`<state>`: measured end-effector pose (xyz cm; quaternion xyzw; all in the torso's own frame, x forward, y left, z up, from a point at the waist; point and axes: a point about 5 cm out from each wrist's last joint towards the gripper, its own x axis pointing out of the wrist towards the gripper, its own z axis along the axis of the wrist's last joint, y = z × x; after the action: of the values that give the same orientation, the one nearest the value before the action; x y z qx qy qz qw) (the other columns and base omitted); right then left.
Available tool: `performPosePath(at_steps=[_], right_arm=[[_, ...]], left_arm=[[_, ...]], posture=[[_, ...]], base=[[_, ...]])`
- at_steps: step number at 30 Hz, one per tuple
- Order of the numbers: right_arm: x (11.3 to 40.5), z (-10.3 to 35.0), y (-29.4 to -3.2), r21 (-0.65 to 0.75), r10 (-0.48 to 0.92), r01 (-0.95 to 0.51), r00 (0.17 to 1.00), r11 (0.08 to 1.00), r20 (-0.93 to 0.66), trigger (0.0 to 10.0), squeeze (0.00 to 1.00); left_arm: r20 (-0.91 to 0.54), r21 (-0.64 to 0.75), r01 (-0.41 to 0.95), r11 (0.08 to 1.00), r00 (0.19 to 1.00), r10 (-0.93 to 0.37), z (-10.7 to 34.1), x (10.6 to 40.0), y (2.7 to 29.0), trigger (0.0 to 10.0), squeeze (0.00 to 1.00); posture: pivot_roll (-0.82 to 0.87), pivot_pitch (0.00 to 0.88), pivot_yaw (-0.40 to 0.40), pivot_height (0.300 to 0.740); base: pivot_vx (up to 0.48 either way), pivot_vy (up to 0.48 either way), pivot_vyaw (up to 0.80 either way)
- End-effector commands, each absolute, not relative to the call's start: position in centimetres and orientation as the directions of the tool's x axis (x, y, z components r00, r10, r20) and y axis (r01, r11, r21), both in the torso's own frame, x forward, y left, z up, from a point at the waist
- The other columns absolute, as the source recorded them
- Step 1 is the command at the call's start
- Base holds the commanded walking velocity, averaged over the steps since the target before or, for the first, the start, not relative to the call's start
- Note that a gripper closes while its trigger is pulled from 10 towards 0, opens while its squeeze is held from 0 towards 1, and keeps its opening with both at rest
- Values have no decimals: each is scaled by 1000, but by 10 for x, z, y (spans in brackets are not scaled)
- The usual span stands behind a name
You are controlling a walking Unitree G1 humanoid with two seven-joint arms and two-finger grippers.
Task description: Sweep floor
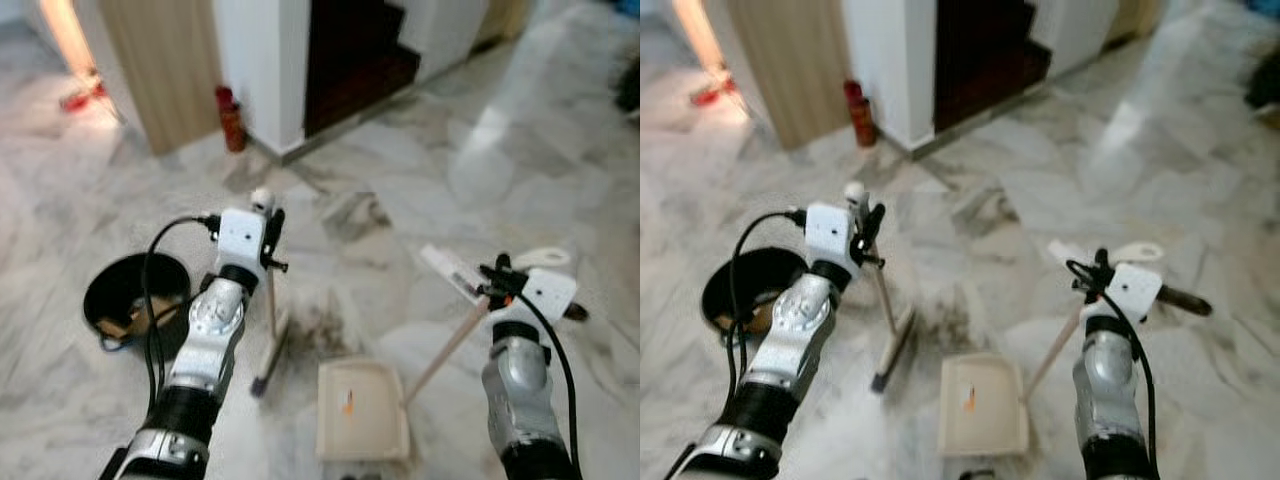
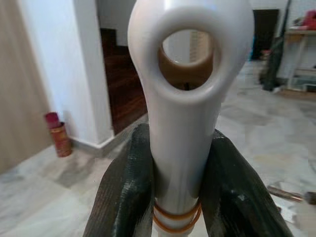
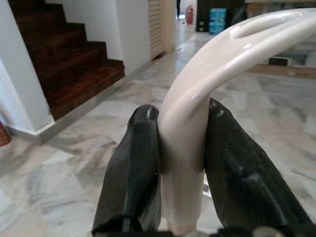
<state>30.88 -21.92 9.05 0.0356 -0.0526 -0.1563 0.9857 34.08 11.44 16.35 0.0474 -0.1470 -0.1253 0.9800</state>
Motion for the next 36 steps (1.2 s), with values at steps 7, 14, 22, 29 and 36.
performPosePath(at_steps=[7,14,22,29,36], right_arm=[[312,102,-219,91,-308,298,940,950,144,10000,0],[311,102,-220,93,-318,307,936,947,148,10000,0],[310,101,-219,108,-327,313,933,943,147,10000,0],[310,104,-220,101,-328,315,932,944,155,10000,0],[311,101,-218,95,-321,310,938,946,131,10000,0]], left_arm=[[323,139,219,966,912,-253,173,342,117,10000,0],[317,136,231,963,911,-263,171,340,119,10000,0],[313,136,246,960,908,-277,170,340,118,10000,0],[318,127,237,963,910,-266,171,340,117,10000,0],[318,124,231,965,912,-259,172,341,119,10000,0]], posture=[[55,96,-27,740],[58,108,-27,740],[60,111,-28,740],[58,114,-29,740],[62,118,-32,740]], base=[[0,0,-800],[0,0,-800],[0,0,-687],[0,0,0],[0,0,0]])
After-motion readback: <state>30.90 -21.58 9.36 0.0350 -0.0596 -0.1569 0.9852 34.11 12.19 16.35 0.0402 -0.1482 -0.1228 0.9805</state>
